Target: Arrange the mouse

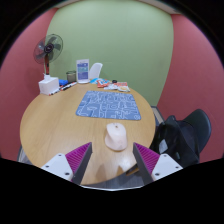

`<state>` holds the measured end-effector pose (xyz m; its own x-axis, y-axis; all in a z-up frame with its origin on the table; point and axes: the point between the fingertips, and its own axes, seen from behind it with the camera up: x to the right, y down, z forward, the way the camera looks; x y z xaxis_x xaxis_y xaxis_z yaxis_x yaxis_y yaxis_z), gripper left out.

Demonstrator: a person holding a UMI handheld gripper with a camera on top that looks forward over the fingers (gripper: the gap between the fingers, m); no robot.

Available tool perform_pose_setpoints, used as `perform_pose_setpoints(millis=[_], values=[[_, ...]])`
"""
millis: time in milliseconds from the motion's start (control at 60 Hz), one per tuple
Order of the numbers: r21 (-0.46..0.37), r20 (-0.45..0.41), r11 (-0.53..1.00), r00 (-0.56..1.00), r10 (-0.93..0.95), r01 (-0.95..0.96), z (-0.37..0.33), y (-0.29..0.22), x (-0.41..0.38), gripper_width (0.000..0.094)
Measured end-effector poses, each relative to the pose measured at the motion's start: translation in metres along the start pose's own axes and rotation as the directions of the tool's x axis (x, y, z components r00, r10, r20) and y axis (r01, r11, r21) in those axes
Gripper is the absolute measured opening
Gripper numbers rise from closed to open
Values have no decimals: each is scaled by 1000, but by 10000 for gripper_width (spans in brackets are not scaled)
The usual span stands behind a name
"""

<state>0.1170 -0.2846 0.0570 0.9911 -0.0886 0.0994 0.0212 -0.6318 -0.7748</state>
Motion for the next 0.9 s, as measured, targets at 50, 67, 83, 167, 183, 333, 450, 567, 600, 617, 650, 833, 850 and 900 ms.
perform_pose_setpoints(millis=[50, 67, 83, 167, 183, 333, 450, 567, 600, 617, 650, 833, 850, 900], values=[[4, 7, 1000, 1000, 8, -8, 24, -7, 9, 831], [8, 8, 1000, 1000, 10, -10, 32, -8, 11, 835], [9, 10, 1000, 1000, 12, -12, 39, -11, 13, 835], [6, 33, 1000, 999, 23, -23, 73, -18, 17, 823], [4, 38, 1000, 999, 25, -25, 78, -18, 16, 814], [-22, 79, 1000, 997, 6, -4, 113, -12, 11, 660], [-22, 100, 1000, 995, 17, -15, 118, -10, 8, 543], [-23, 91, 1000, 996, 13, -11, 117, -11, 8, 466], [-27, 84, 1000, 996, 11, -8, 116, -11, 8, 451], [-31, 81, 1000, 997, 8, -6, 116, -11, 8, 437], [-43, 74, 999, 997, 10, -7, 115, -10, 8, 425], [-20, 30, 999, 999, 28, -28, 66, -48, 11, 386], [-10, 25, 999, 999, 34, -34, 60, -55, 11, 385], [13, 19, 999, 999, 51, -51, 43, -78, 12, 386]])
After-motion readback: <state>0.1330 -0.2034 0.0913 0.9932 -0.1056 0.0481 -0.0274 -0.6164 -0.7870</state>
